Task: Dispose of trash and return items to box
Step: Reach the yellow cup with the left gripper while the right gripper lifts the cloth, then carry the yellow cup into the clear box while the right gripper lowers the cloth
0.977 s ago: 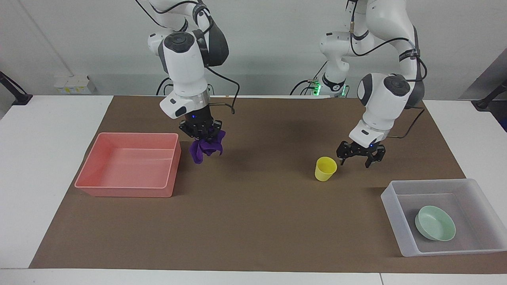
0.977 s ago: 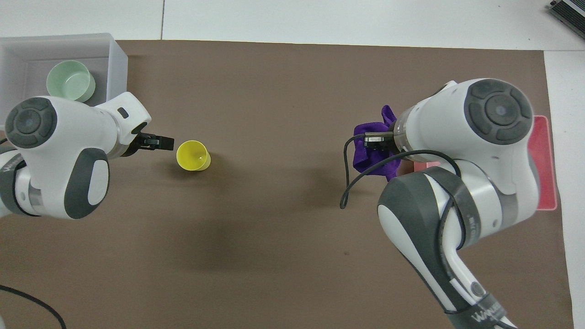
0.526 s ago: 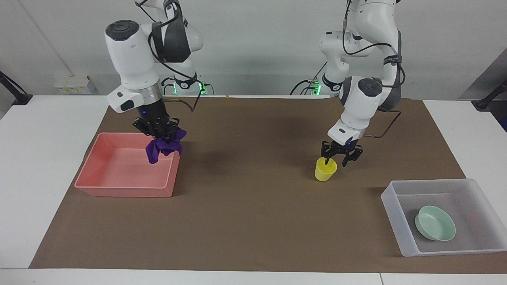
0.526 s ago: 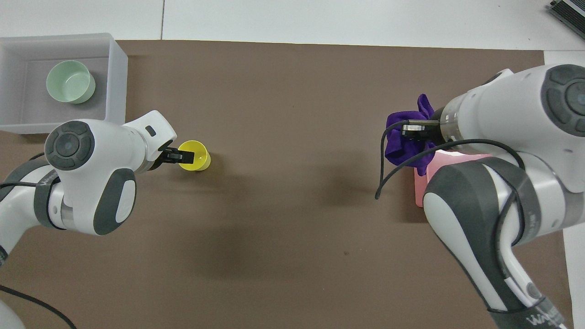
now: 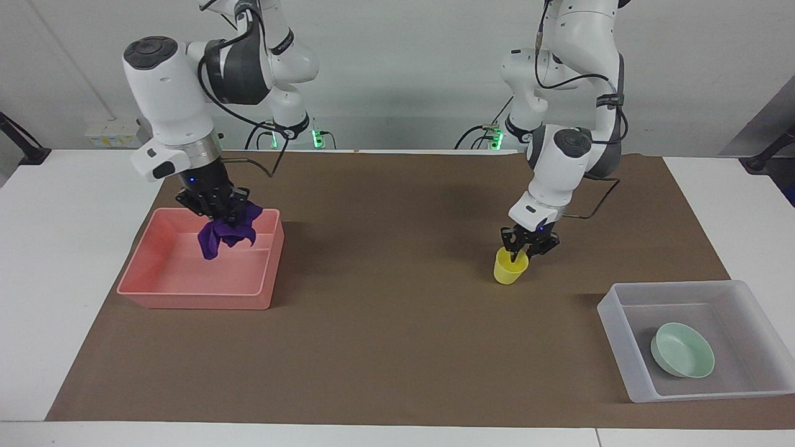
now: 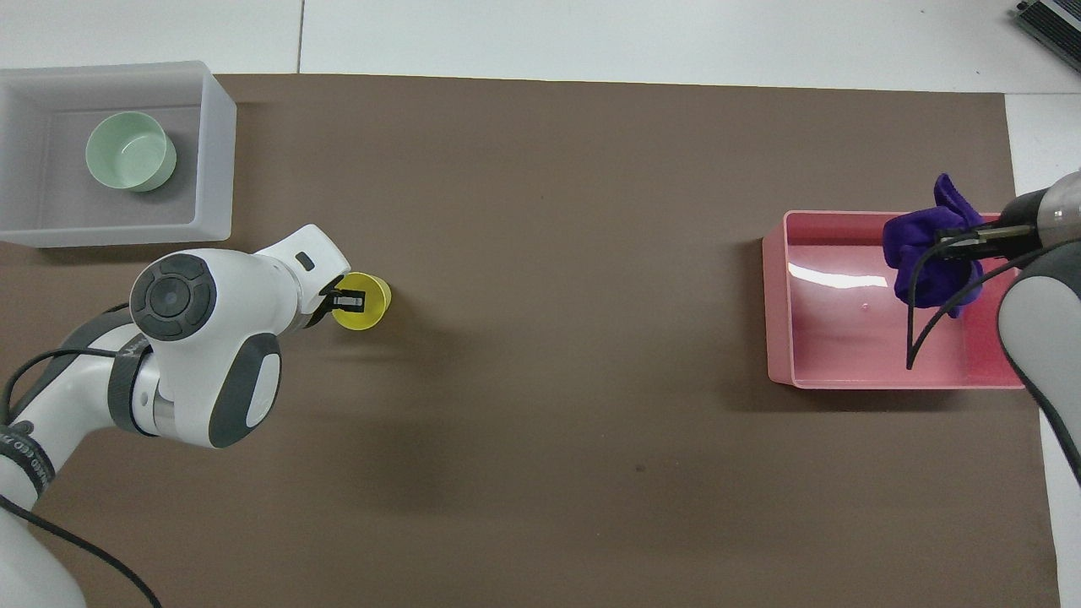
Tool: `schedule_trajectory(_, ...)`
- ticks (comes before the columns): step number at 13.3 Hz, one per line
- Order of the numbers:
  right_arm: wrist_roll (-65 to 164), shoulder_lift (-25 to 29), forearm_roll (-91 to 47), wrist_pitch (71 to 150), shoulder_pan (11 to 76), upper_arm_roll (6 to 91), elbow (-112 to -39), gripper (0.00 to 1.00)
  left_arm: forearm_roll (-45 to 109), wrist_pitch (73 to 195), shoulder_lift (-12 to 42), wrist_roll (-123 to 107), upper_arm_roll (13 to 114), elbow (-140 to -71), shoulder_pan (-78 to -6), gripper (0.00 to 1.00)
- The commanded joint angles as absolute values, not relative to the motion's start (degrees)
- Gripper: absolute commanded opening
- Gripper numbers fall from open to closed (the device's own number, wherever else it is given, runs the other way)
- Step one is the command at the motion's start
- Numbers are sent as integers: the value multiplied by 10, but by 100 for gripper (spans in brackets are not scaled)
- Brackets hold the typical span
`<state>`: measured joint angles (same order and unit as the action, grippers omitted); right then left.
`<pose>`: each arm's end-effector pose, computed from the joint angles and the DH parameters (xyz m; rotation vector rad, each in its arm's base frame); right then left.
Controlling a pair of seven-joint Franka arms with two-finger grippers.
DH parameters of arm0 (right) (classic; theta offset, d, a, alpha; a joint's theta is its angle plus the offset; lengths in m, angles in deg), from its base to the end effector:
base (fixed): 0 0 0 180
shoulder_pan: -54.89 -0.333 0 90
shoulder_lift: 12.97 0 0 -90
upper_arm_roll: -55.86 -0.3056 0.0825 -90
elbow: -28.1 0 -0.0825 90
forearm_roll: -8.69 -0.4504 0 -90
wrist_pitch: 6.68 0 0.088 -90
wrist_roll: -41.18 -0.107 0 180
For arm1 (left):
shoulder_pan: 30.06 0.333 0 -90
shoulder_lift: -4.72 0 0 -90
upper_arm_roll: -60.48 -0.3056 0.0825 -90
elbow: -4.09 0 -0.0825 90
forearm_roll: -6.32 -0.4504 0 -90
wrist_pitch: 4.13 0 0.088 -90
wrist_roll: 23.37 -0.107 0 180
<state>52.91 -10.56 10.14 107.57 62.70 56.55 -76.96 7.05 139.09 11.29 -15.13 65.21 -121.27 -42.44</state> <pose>0.6423 -0.0975 0.4825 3.0905 0.1012 0.1737 0.5872 -0.1807 0.3001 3.0592 -0.2205 0.2902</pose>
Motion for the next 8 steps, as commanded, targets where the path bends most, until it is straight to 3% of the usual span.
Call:
schedule_trajectory(1, 572, -117, 104, 1106, 646, 558, -815, 0, 64, 1360, 102, -144, 647, -1184, -409, 0)
schedule_trajectory(5, 593, -106, 104, 1151, 646, 558, -859, 0, 52, 1293, 114, -188, 648, -1105, -354, 0)
schedule_trajectory(8, 591, -94, 104, 1215, 645, 558, -908, 0, 46, 1218, 152, -241, 648, -1002, -304, 0)
